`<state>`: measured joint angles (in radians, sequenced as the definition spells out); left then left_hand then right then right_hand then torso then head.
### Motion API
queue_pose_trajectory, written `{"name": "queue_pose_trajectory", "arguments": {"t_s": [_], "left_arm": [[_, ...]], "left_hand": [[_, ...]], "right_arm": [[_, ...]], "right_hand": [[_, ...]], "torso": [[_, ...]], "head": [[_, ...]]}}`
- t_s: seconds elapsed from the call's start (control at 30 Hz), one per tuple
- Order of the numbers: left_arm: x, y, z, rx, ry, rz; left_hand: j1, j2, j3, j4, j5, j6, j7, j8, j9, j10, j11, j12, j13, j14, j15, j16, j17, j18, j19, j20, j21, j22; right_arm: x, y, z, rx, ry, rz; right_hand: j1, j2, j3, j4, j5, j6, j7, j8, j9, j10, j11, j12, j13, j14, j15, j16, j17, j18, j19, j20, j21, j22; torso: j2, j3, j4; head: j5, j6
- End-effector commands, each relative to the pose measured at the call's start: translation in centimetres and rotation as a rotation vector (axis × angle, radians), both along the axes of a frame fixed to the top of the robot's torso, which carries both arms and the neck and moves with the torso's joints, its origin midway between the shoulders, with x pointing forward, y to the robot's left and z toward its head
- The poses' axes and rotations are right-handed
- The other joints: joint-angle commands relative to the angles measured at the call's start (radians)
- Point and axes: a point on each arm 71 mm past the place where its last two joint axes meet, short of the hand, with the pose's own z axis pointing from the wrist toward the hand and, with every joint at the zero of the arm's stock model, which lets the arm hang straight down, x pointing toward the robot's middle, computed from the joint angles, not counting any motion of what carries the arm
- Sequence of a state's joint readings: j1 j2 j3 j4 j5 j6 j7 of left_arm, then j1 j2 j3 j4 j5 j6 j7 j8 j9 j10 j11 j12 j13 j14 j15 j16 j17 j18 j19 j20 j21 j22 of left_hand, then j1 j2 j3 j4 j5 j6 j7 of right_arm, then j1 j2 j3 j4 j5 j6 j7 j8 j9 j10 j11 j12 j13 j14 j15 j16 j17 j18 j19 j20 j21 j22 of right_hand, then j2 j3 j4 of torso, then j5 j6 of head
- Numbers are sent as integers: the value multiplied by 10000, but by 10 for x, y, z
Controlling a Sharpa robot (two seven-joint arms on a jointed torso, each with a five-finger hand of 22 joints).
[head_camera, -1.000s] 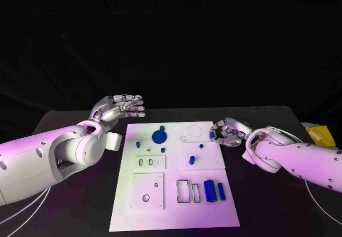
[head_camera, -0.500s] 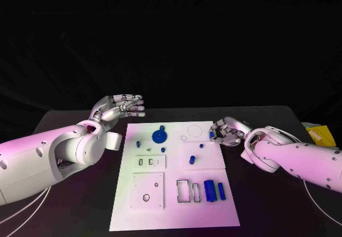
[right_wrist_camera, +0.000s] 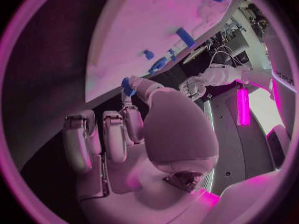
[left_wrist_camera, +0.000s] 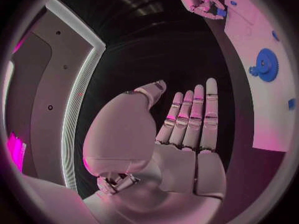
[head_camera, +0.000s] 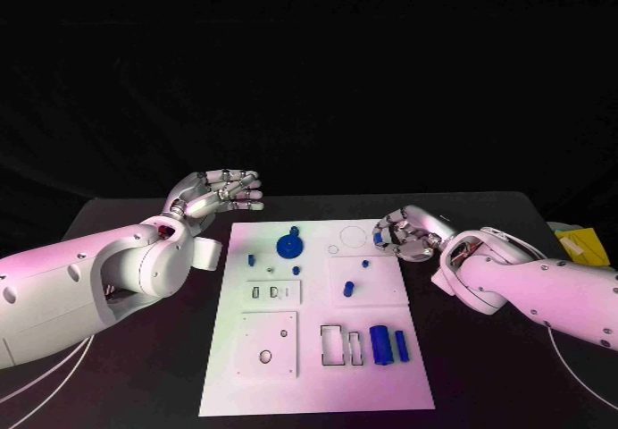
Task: Assemble the parts on the task board
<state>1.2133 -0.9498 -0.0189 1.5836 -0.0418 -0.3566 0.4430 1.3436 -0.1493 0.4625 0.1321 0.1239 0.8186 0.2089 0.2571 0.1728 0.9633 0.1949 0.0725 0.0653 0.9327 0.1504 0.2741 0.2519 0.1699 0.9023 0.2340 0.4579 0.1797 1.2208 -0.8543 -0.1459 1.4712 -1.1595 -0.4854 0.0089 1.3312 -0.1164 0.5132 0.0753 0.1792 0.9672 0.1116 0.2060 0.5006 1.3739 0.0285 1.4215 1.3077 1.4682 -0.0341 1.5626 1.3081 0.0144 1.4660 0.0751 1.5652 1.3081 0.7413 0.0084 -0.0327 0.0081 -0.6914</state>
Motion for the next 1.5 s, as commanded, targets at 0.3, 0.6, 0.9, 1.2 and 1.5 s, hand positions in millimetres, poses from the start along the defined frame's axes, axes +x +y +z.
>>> {"name": "queue_pose_trajectory", "arguments": {"t_s": [0.3, 0.6, 0.9, 1.2, 1.5], "left_arm": [[1, -3, 0, -94, -15, -207], [4, -7, -2, -44, 36, -384], [4, -13, -4, 3, 124, -650], [5, -15, -4, 22, 157, -684], [5, -17, -4, 31, 180, -686]], "left_hand": [[79, 53, 24, -81, -21, -7, 369, -16, 26, 9, 3, -27, 7, 16, -47, 13, 37, 97, -92, 13, 52, 6], [30, 132, 119, -96, -35, 294, 151, 159, 102, 406, -157, 84, 28, 92, -134, 42, 128, 116, -141, -23, 128, 19], [-42, 149, 190, -75, -50, 544, 62, 289, 161, 728, -249, 108, 22, 167, -193, 64, 198, 119, -170, -56, 179, 24], [-74, 107, 183, -71, -54, 513, 99, 266, 153, 720, -232, 67, 7, 214, -199, 87, 223, 120, -160, -64, 202, 30], [-91, 79, 179, -70, -53, 479, 138, 241, 143, 698, -209, 33, -2, 224, -192, 91, 237, 117, -161, -65, 213, 32]], "right_arm": [[-24, 64, 22, -101, -115, 502], [-41, 134, 15, -551, -379, 1768], [-52, 170, -3, -815, -248, 2273], [-56, 187, -20, -1085, 2, 2465], [-61, 195, -31, -1274, 154, 2676]], "right_hand": [[-28, 121, -10, -6, -64, 139, -88, 215, 258, -18, -15, 0, 394, 998, -42, 47, 2504, -144, 1048, -48, 56, 2627], [-64, 123, -22, 8, -83, 112, -81, 215, 263, -7, -8, 6, 406, 992, -39, 38, 2475, -144, 1048, -47, 56, 2627], [-104, 57, -52, -12, -38, 82, -72, 222, 275, -2, -1, 7, 411, 986, -33, 31, 2448, -144, 1048, -45, 56, 2627], [-148, 22, -78, -5, -43, 88, -70, 237, 285, 0, 4, 8, 414, 986, -29, 32, 2451, -144, 1048, -43, 56, 2627], [-197, -1, -100, 12, -60, 80, -66, 243, 289, 1, 8, 7, 414, 984, -25, 28, 2440, -144, 1048, -40, 56, 2627]], "torso": [[-79, -63, 53], [-209, -141, 115], [-226, -162, 144], [-217, -140, 127], [-218, -146, 128]], "head": [[127, -86], [567, -344], [818, -459], [1032, -475], [1094, -519]]}}
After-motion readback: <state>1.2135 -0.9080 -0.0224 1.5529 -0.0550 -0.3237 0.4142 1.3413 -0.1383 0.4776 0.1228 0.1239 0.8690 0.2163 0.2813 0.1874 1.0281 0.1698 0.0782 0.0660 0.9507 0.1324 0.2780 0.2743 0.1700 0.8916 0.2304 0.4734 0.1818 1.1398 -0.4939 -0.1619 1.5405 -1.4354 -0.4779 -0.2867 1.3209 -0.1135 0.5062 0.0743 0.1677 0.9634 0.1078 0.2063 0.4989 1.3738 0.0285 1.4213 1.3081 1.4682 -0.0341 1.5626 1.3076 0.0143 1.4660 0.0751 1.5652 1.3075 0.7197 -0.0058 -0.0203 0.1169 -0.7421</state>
